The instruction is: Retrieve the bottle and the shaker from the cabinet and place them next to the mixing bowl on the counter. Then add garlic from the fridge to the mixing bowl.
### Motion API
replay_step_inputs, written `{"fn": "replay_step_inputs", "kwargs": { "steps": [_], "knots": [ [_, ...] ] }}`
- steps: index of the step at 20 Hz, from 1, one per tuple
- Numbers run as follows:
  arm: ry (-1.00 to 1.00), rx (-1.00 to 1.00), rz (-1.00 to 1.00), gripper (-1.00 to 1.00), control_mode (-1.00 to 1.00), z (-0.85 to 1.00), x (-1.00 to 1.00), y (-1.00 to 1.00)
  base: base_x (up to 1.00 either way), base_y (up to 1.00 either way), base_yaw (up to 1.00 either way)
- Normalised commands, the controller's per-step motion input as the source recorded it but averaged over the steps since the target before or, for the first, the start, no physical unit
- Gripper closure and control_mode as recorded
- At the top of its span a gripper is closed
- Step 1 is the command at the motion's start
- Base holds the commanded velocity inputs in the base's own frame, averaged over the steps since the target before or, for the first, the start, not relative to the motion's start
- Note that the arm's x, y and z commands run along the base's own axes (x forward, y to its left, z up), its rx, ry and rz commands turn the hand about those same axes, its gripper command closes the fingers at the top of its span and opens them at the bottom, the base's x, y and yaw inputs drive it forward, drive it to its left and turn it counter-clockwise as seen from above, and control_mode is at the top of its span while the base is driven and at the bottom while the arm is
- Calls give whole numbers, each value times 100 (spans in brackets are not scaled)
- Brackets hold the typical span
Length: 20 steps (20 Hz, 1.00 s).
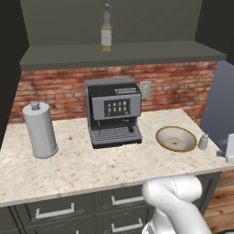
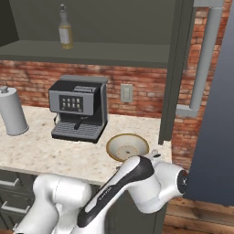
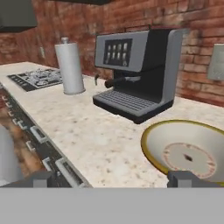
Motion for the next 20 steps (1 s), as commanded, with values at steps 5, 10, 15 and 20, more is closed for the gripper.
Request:
{"fn": "replay_step_inputs", "kwargs": {
  "steps": [5, 10, 15, 20],
  "knots": [
    [6, -9, -24, -100, -100, 78, -24, 75, 0, 0, 0],
    [15, -16, -34, -100, -100, 61, 0, 89, 0, 0, 0],
    [27, -21, -31, -100, -100, 50, 0, 90, 0, 0, 0],
    [20, -11, -19, -100, -100, 59, 0, 64, 0, 0, 0]
  ]
}}
